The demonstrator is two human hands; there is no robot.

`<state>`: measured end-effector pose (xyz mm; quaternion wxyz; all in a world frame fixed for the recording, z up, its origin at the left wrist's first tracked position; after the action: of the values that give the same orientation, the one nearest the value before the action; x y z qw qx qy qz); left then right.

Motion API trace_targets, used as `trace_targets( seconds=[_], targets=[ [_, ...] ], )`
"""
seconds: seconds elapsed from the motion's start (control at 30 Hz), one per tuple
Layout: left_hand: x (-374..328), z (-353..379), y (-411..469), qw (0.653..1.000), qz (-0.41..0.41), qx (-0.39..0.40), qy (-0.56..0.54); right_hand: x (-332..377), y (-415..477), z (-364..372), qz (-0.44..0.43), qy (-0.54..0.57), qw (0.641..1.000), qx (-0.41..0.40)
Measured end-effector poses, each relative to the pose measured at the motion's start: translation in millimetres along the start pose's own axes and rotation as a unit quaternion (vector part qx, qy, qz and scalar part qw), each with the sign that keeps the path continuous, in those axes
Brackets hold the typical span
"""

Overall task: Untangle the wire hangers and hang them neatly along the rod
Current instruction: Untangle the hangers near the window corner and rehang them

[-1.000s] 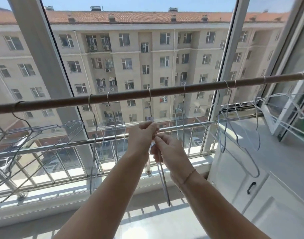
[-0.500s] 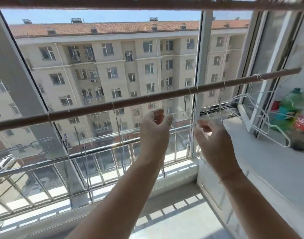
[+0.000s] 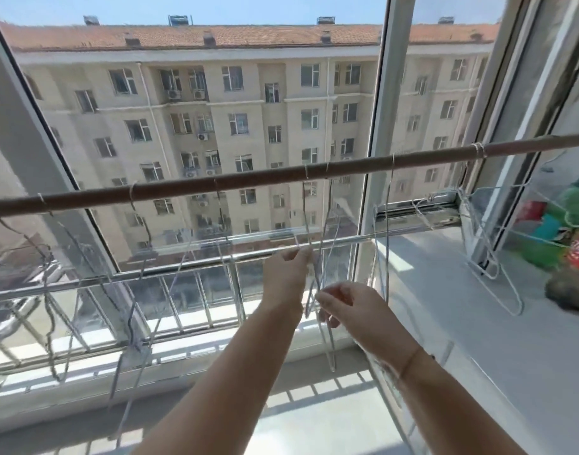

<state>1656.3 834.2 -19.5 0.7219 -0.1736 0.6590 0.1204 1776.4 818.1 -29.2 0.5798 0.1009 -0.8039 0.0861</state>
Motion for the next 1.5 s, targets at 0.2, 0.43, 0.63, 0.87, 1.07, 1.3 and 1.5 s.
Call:
trace_targets(
  seconds=[0.2, 0.43, 0.63, 0.87, 1.07, 1.3, 1.5],
  targets=[
    [-2, 4, -5, 0.998, -0.003, 0.014, -0.063, 9, -6, 5, 0.002, 0.060, 0.998, 0.024],
    [-15, -7, -7, 0.998, 0.001, 0.028, -0.057, 26, -14, 13, 0.013, 0.076, 0.997, 0.028],
    [-23, -10, -6, 0.997, 0.004, 0.054, -0.051, 39, -16, 19, 0.005, 0.081, 0.996, 0.021],
    [-28, -7, 8, 0.993, -0.019, 0.068, -0.094, 61, -8, 7, -0.057, 0.050, 0.997, -0.022],
    [-32, -6, 26, 0.993, -0.037, 0.045, -0.107, 74, 13, 2, -0.062, 0.012, 0.998, -0.013],
    [-31, -8, 32, 0.987, -0.052, 0.047, -0.142, 68, 25, 16, -0.039, 0.057, 0.997, 0.030],
    [-24, -12, 38, 0.990, -0.075, 0.059, -0.102, 60, 41, 13, -0.064, 0.001, 0.996, -0.062]
  ],
)
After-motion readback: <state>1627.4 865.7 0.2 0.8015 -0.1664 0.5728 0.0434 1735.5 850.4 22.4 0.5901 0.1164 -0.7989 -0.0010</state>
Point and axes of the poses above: each hand's wrist, its own y-axis towards the middle knuckle, its own z-axis out of the palm, x = y × z, the point moved 7 cm from there along y, towards the middle knuckle, and after that the axes turned 4 degrees about z, right-handed, at the moved point
